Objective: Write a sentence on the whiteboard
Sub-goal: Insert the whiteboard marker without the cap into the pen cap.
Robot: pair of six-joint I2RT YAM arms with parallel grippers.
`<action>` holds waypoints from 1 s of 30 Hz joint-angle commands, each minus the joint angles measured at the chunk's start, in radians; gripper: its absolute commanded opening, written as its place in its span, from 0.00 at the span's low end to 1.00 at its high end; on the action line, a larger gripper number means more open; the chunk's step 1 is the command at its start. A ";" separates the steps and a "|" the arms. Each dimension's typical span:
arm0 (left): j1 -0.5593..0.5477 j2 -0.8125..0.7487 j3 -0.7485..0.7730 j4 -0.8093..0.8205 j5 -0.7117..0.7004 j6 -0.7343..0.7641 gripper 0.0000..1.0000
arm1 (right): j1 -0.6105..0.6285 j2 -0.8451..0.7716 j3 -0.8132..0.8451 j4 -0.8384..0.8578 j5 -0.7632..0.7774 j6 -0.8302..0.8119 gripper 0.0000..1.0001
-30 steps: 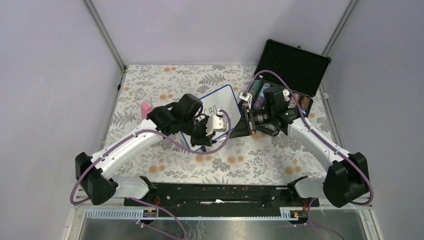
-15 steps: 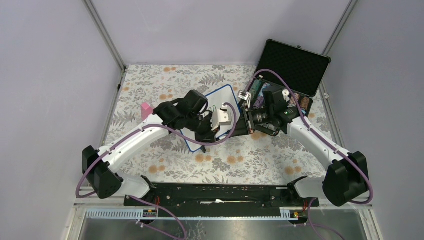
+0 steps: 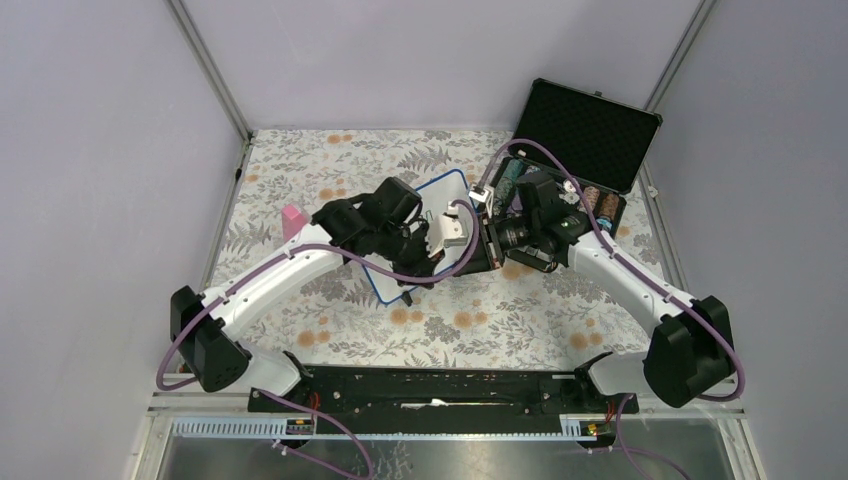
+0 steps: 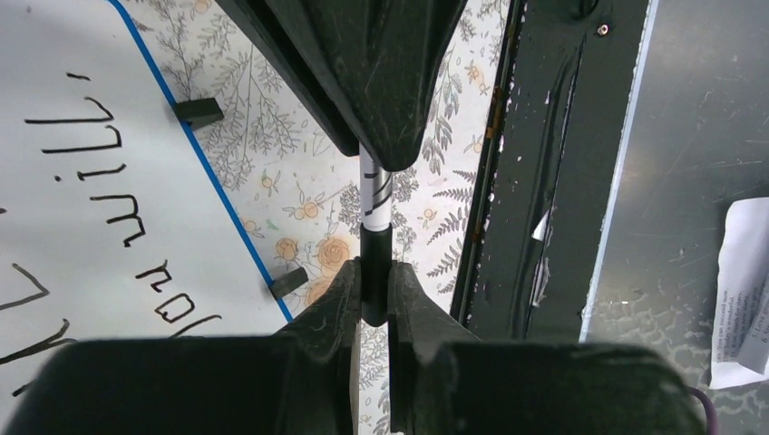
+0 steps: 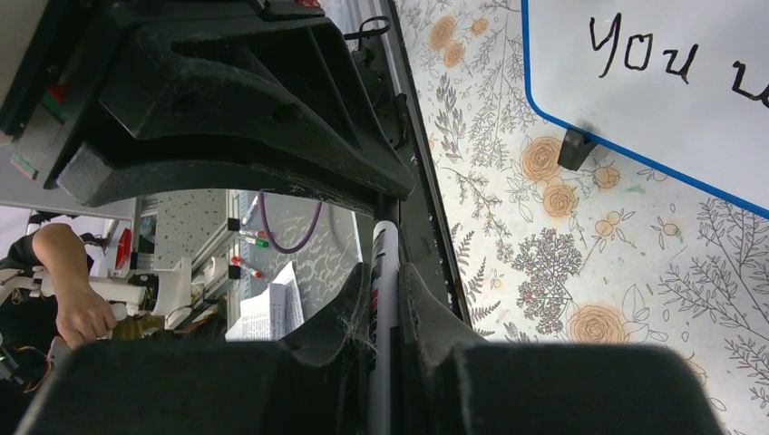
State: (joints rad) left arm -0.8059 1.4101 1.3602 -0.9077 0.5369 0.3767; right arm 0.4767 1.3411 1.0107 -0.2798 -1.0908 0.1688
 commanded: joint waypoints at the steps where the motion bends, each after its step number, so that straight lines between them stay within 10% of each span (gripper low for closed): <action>1: -0.031 0.011 0.080 0.075 0.015 0.003 0.00 | 0.040 0.029 0.029 0.013 0.033 -0.014 0.00; 9: -0.031 0.011 0.104 0.067 -0.007 -0.006 0.01 | 0.058 0.044 0.048 0.008 0.023 -0.014 0.00; 22: 0.211 -0.081 0.142 -0.013 0.263 0.006 0.48 | -0.082 0.045 0.141 0.093 -0.068 0.064 0.00; 30: 0.509 -0.151 -0.079 0.554 0.665 -0.530 0.50 | -0.142 0.035 0.053 0.702 -0.151 0.605 0.00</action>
State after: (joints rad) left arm -0.3569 1.3155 1.4147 -0.7658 0.9527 0.1894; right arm 0.3393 1.4010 1.1007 0.0010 -1.1721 0.4122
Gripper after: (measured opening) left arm 0.501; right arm 0.155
